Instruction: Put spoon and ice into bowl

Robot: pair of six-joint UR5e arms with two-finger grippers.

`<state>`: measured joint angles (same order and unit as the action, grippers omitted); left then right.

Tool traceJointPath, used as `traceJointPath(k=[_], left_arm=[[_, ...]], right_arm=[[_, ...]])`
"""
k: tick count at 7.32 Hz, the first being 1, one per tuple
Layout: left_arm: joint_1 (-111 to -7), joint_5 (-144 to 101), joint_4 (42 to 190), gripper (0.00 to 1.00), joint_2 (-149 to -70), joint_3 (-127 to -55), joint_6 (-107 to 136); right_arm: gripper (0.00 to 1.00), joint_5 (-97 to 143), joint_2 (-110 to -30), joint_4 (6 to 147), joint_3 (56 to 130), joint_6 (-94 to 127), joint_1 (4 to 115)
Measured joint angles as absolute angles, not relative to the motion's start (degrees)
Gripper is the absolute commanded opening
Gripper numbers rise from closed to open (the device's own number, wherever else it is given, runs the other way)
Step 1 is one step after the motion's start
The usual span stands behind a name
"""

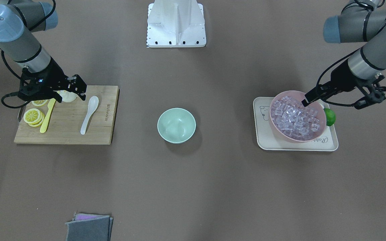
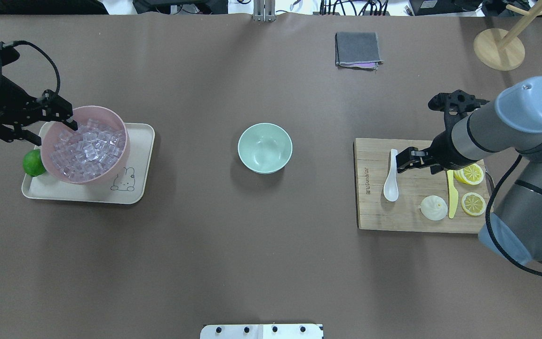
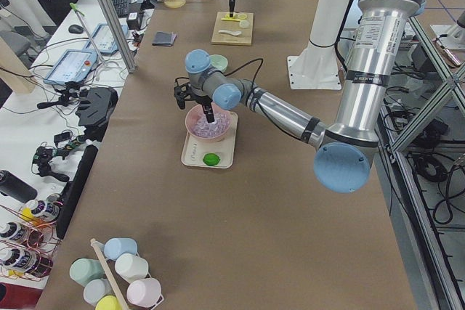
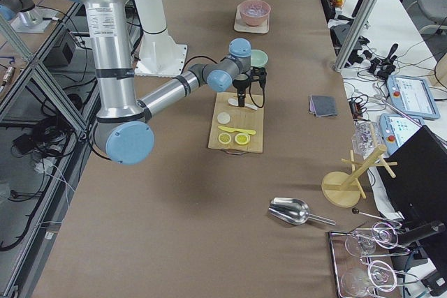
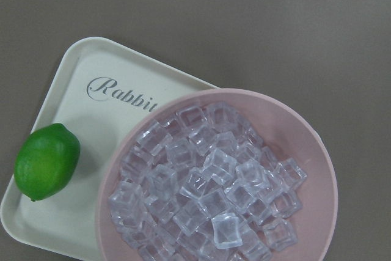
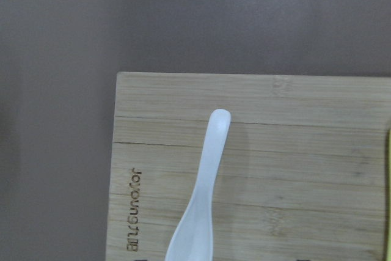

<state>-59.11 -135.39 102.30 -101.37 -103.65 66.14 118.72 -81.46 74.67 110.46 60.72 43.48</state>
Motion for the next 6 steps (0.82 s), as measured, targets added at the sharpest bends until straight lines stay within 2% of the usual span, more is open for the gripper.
traceJointPath(k=[4, 6], left_arm=[[-57.8, -134.7, 102.4, 0.9, -103.1, -101.0, 66.7], [-57.6, -134.7, 102.4, 0.9, -103.4, -101.0, 67.4]], right_arm=[[0.64, 113.2, -76.9, 74.7, 104.9, 66.5, 39.8], [0.46, 111.5, -75.2, 74.6, 101.3, 66.5, 39.8]])
